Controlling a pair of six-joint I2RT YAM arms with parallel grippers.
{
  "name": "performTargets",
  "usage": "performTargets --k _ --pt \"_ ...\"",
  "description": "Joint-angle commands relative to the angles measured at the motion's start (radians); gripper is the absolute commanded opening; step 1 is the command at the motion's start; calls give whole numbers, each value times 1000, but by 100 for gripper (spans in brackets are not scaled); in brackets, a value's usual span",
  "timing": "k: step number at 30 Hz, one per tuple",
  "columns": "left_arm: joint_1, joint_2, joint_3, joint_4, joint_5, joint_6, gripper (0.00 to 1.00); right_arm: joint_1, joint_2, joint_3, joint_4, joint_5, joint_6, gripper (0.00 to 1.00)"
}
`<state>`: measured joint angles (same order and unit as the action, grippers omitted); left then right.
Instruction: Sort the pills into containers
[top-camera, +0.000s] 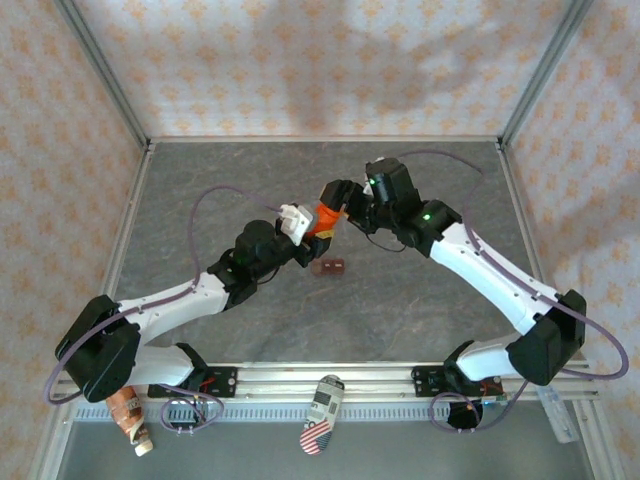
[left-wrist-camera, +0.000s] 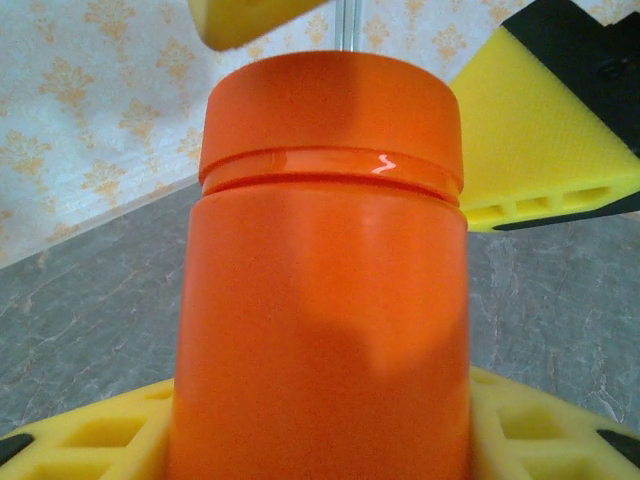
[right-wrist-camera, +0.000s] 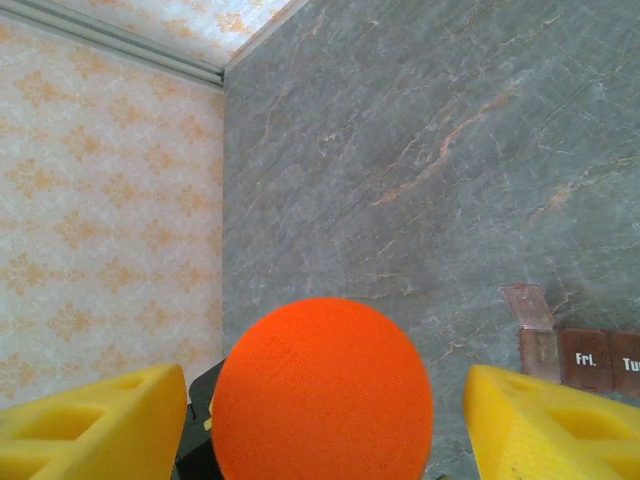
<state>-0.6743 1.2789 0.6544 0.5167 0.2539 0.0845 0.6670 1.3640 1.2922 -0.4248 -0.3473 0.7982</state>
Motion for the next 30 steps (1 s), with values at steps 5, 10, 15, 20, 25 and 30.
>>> performTargets --k 5,10,15,20,25,30 --pt "-6 16 47 31 14 7 0 6 10 34 34 -25 -13 58" --pt "-7 25 54 39 14 3 0 6 14 18 49 -67 -30 49" --pt "-6 15 57 42 34 -8 0 0 25 18 65 -188 -260 42" --pt "-5 -24 57 38 138 -56 0 -109 5 -32 83 -467 -614 44" --pt "-5 -59 56 42 196 -115 0 -231 14 -62 109 -635 -612 45" --pt "-5 -68 56 4 106 -80 0 -231 -57 -69 131 -532 -482 73"
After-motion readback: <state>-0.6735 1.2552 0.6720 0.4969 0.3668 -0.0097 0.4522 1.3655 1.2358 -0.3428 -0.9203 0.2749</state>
